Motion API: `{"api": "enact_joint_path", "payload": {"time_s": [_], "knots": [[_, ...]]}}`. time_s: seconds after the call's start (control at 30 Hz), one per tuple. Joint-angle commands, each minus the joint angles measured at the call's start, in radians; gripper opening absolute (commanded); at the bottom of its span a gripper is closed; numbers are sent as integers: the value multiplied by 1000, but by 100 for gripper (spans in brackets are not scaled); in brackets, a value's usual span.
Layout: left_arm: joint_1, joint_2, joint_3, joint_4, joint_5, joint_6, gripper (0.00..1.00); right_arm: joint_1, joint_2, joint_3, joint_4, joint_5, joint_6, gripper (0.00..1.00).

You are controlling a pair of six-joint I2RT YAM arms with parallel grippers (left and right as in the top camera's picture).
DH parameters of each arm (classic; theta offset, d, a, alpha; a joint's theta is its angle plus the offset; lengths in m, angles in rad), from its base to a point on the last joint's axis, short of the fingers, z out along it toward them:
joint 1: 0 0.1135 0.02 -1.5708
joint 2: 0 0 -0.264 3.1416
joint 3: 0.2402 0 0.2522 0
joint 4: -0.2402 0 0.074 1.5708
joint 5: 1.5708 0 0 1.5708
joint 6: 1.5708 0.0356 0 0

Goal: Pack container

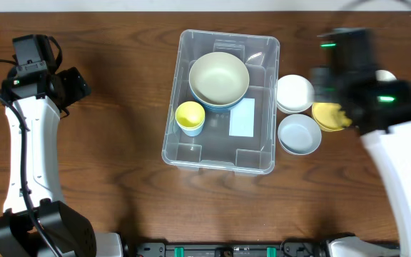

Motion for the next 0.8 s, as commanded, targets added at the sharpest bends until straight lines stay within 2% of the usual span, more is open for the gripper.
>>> {"api": "enact_joint_path", "payload": {"time_s": [0.0, 0.13, 0.23, 0.33, 0.47, 0.77], "knots": [[3, -22, 26, 1, -12, 9, 98, -191, -3, 1, -48, -12, 67, 49], [3, -22, 26, 1, -12, 9, 98, -379, 6, -47, -17, -71, 69, 50], [3, -22, 26, 1, -13, 9, 98, -494, 16, -115, 46, -105, 71, 59], [3, -22, 26, 1, -12, 9, 98, -583, 39, -183, 111, -203, 70, 59], [3, -22, 26, 1, -12, 9, 98, -644, 71, -276, 203, -278, 29, 59], [3, -22, 26, 1, -12, 9, 98, -653, 151, -393, 375, -333, -32, 56]]}}
